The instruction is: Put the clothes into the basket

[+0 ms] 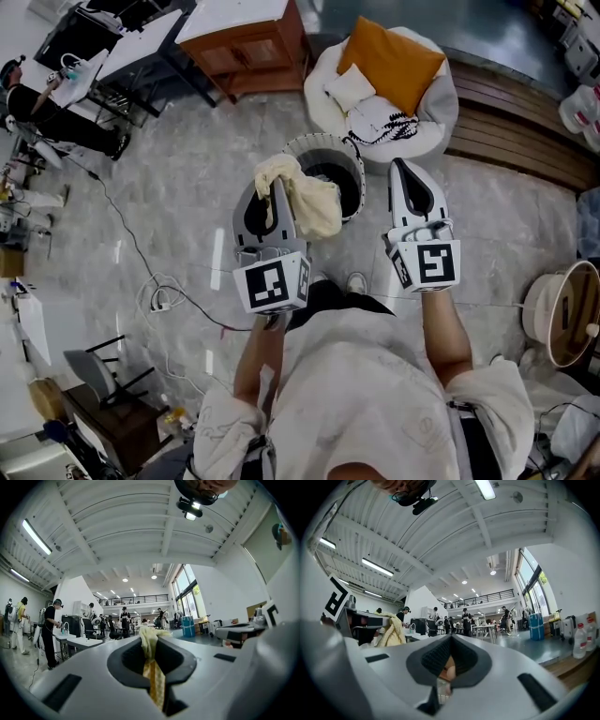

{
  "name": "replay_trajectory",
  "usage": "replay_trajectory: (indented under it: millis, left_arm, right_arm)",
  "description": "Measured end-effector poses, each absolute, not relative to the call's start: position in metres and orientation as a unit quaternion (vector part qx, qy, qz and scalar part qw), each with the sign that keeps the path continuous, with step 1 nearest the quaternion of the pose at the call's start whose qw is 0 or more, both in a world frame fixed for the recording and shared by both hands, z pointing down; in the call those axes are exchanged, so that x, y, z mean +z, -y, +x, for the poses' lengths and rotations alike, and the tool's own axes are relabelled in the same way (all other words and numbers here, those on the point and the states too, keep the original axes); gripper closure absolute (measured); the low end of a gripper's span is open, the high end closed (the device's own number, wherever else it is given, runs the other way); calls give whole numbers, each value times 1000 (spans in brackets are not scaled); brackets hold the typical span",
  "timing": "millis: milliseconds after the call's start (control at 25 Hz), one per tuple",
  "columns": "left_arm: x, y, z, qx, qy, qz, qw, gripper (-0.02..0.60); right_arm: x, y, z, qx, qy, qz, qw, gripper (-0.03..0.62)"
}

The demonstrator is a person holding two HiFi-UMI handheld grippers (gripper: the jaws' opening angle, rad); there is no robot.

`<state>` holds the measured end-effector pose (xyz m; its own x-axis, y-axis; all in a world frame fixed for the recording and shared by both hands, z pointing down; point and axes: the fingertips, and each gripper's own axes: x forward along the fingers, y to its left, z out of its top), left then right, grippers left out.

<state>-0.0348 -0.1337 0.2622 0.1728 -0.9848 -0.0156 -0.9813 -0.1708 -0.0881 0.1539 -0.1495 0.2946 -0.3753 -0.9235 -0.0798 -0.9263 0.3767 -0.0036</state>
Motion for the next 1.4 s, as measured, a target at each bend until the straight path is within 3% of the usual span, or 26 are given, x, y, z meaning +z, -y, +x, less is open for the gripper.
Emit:
replay_trajectory:
  millis: [880, 1400]
  left_arm:
    - [336, 291, -64, -55, -618, -784, -22, 552]
    - [456, 364, -75, -110, -567, -806, -127, 552]
  right_arm:
    - [343, 297, 118, -6, -823, -567, -20, 606]
    - [404, 363, 83, -49, -813, -575, -78, 606]
